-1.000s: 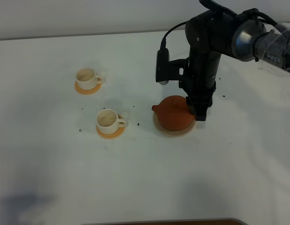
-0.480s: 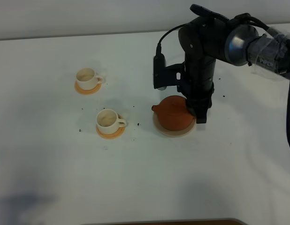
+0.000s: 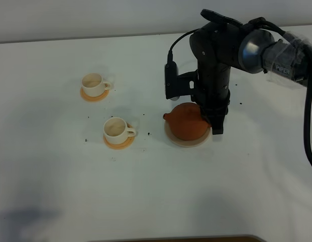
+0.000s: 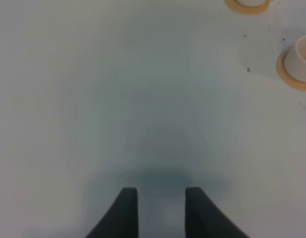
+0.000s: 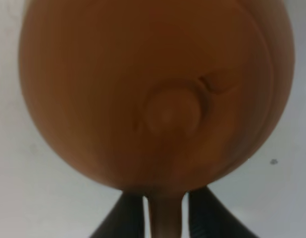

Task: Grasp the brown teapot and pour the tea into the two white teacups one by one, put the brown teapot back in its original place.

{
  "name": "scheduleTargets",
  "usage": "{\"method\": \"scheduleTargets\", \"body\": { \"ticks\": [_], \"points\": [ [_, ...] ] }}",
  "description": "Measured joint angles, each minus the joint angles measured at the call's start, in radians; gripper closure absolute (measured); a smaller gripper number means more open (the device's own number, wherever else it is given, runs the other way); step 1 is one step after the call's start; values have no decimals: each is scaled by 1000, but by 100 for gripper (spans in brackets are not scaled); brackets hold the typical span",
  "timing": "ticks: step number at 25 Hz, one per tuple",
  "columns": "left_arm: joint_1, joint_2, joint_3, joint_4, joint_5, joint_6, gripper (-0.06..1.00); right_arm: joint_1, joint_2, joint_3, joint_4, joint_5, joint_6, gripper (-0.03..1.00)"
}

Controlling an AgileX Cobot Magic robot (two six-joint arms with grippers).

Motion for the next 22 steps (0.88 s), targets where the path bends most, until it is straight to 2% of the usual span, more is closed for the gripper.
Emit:
{"method": "scheduleTargets", "body": {
  "ticks": [5,22],
  "points": [
    [0,0,0,0,0,0,67,0,3,0,-2,1,-10,84],
    [0,0,0,0,0,0,67,0,-17,0,17,55,-13,84]
  ]
}}
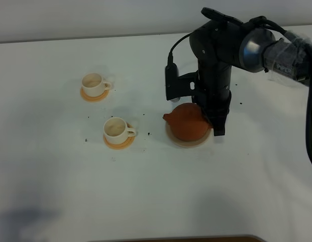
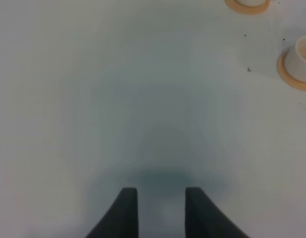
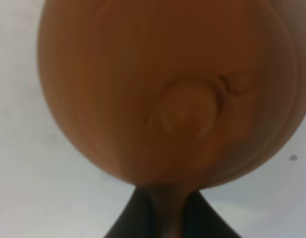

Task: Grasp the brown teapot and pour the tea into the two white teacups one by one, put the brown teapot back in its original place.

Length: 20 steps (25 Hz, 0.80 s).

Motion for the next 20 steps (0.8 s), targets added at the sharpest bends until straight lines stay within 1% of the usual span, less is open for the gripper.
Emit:
{"method": "scheduleTargets", "body": {
  "ticks": [20],
  "points": [
    [0,0,0,0,0,0,67,1,-25,0,18,12,0,84]
  ]
}}
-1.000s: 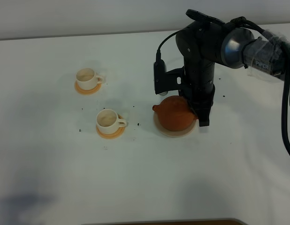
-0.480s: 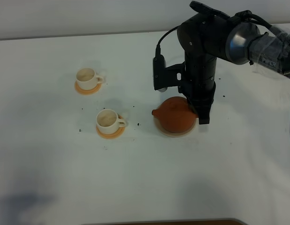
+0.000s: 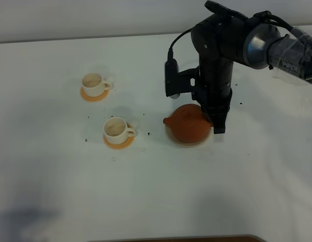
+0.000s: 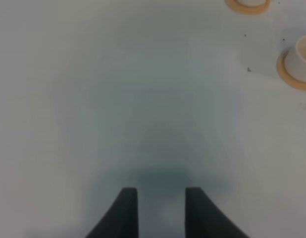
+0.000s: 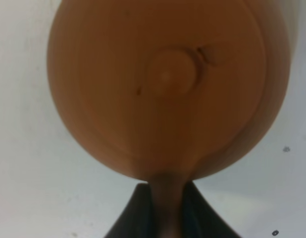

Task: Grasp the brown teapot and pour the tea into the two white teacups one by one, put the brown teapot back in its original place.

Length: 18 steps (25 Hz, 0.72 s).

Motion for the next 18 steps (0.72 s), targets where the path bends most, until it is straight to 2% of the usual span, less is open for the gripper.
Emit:
{"method": "scheduleTargets", "body": {
  "ticks": [18],
  "points": [
    [0,0,0,0,0,0,67,-24,-18,-44,87,25,14,84]
  ]
}}
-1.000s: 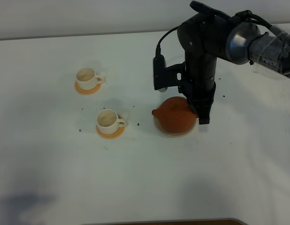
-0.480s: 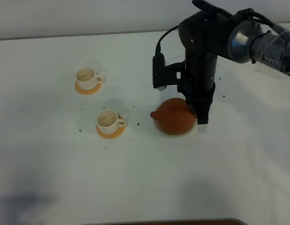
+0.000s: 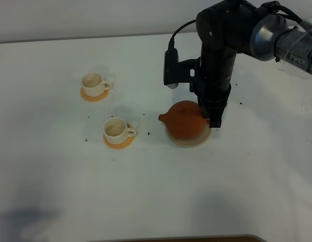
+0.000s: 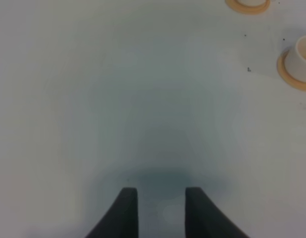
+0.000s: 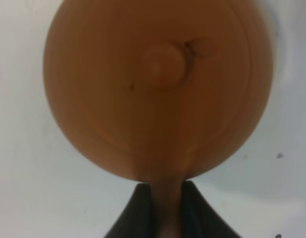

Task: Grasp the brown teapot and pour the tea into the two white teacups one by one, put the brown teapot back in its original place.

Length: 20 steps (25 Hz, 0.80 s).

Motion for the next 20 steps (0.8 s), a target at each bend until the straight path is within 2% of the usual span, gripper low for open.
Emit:
{"method": "scheduleTargets", "body": {
  "ticks": [9,14,20],
  "points": [
    [0,0,0,0,0,0,67,-3,0,-120,34,-42,76,84],
    [0,0,0,0,0,0,67,28,17,-180,29,-54,123,84],
    [0,0,0,0,0,0,67,71,106,-335,15,-53,174,84]
  ]
}}
